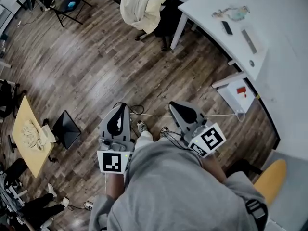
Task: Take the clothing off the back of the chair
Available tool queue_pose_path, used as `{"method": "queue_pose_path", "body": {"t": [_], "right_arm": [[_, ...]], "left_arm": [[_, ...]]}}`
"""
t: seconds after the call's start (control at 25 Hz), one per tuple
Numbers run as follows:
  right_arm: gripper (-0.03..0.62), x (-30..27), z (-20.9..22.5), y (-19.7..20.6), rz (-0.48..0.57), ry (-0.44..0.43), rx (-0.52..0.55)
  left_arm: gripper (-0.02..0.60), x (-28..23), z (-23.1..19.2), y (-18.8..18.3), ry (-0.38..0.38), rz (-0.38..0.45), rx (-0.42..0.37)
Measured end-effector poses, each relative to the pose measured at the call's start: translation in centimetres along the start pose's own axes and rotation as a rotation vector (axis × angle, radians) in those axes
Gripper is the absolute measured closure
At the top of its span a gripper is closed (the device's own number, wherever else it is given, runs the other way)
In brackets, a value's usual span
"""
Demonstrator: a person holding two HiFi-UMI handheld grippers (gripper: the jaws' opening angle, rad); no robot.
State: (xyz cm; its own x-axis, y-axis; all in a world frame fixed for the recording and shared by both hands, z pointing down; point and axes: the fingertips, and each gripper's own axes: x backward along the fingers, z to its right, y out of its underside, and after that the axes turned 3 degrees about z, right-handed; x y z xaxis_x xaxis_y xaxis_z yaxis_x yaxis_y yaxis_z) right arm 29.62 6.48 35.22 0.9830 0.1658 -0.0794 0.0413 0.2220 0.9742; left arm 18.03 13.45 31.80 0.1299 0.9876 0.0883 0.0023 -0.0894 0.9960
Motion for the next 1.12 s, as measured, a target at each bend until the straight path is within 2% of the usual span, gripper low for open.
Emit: {"method": "queue_pose_path", "body": {"t": [0.36, 0.68, 0.88, 1.0, 1.12], "right_arm": [[0.56, -3.8, -1.6, -0.3, 0.035, 0.015, -0.02], [0.56, -6.0, -2.6, 0.9, 0.018, 0.073, -0.016], [0.56, -6.4, -1.4, 0.6, 0.01, 0.098, -0.012], [0.56, -7.1, 0.3, 0.7, 0.007, 0.104, -0.018], [0.559, -8.1, 2.0, 0.8, -0.001, 0.092, -0.025]], "left_arm": [[0.549, -0.1, -3.6, 0.2, 0.038, 0.0, -0.032], [0.549, -0.4, -6.1, 0.8, 0.074, 0.024, -0.008], [0.549, -1.7, -6.5, 1.3, 0.1, 0.019, -0.021], [0.549, -2.9, -6.8, 2.1, 0.084, -0.002, -0.056], [0.548, -4.2, -7.1, 2.5, 0.067, -0.001, -0.036]]}}
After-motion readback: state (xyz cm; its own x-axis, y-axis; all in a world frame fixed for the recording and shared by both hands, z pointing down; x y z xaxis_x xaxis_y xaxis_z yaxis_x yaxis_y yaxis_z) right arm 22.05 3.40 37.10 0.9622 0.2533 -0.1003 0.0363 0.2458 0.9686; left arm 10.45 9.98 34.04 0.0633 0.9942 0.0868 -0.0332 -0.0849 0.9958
